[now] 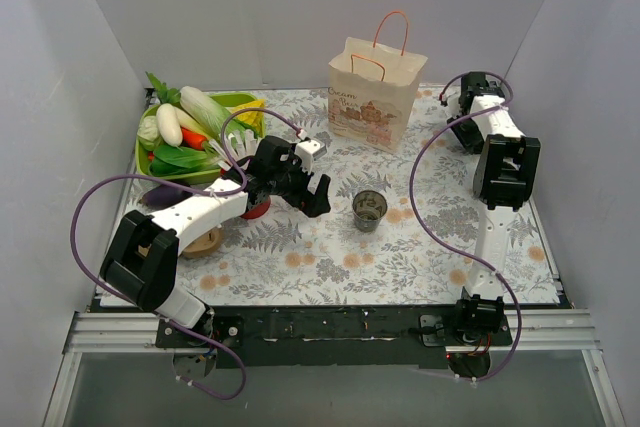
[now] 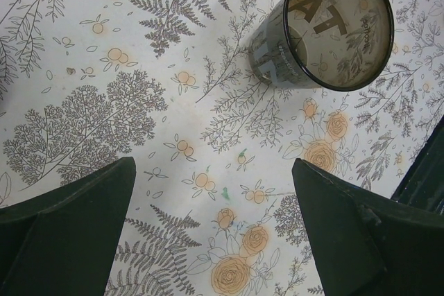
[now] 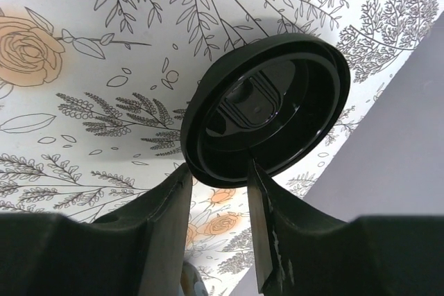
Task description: Pack the takeout coffee
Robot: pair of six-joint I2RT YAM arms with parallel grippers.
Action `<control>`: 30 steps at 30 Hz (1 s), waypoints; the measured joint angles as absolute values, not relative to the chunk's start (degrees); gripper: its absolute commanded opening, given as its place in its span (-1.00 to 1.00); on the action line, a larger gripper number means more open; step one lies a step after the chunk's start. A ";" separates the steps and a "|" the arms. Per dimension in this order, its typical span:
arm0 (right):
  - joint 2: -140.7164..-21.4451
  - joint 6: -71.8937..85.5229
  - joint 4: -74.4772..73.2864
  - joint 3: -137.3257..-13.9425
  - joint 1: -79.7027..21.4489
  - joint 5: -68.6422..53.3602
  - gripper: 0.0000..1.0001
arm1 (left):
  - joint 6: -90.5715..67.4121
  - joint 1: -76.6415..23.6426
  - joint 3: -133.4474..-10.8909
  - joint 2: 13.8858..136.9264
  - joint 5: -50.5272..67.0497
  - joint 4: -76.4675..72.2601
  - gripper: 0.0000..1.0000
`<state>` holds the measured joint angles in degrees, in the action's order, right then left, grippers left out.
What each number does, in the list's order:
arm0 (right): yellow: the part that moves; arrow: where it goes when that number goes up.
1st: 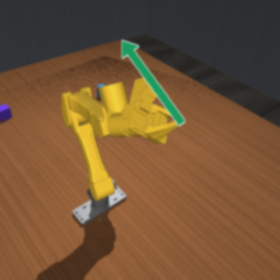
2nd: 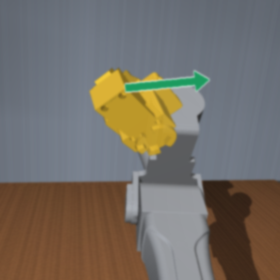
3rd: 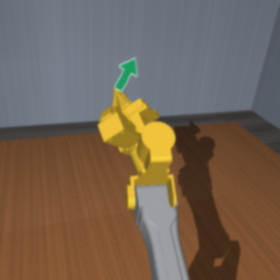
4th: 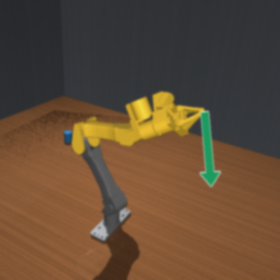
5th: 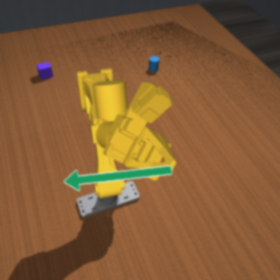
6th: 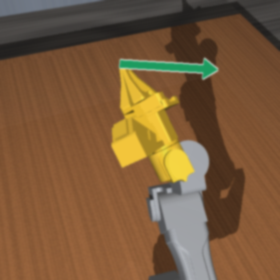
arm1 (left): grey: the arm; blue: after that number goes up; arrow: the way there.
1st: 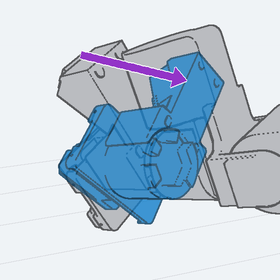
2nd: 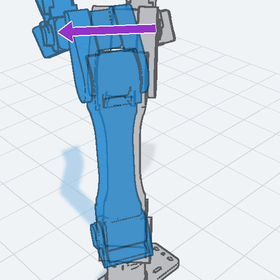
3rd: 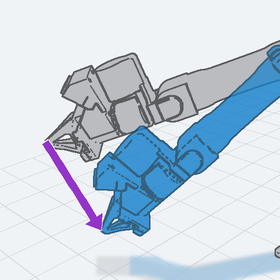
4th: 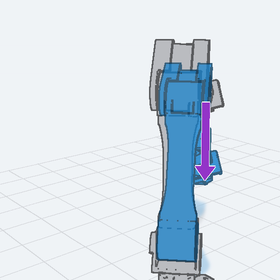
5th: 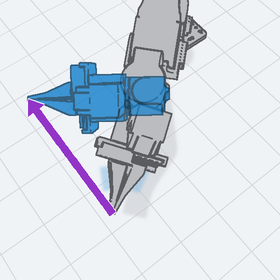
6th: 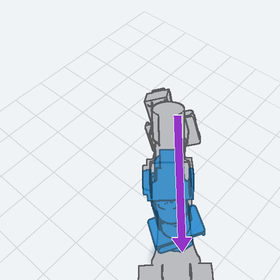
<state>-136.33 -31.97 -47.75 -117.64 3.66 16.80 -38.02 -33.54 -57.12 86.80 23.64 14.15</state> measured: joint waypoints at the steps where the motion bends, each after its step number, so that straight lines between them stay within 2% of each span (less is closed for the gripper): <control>1: -136.35 -32.27 -47.72 -117.64 3.62 17.12 -0.14 | -38.11 -33.54 -57.12 86.80 23.66 14.17 0.96; 4: -136.35 -33.69 -47.44 -117.64 3.40 18.13 -0.18 | -38.41 -33.54 -57.12 86.80 23.81 14.15 0.97; 10: -136.35 -36.97 -46.17 -117.62 2.92 19.11 -0.41 | -38.87 -33.54 -57.10 86.80 24.08 14.13 0.96; 13: -136.35 -38.57 -45.93 -117.45 2.68 19.16 -0.63 | -39.03 -33.54 -57.08 86.80 24.18 14.11 0.96; 20: -136.35 -41.19 -44.97 -116.18 2.04 18.65 -0.97 | -39.27 -33.54 -56.90 86.80 24.45 14.09 0.96; 30: -134.45 -42.17 -45.19 -112.33 1.69 15.99 -0.97 | -39.53 -33.54 -55.05 86.67 24.58 12.97 0.96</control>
<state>-134.45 -42.17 -45.19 -112.33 1.69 15.99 -39.53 -33.54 -55.05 86.67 24.58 12.97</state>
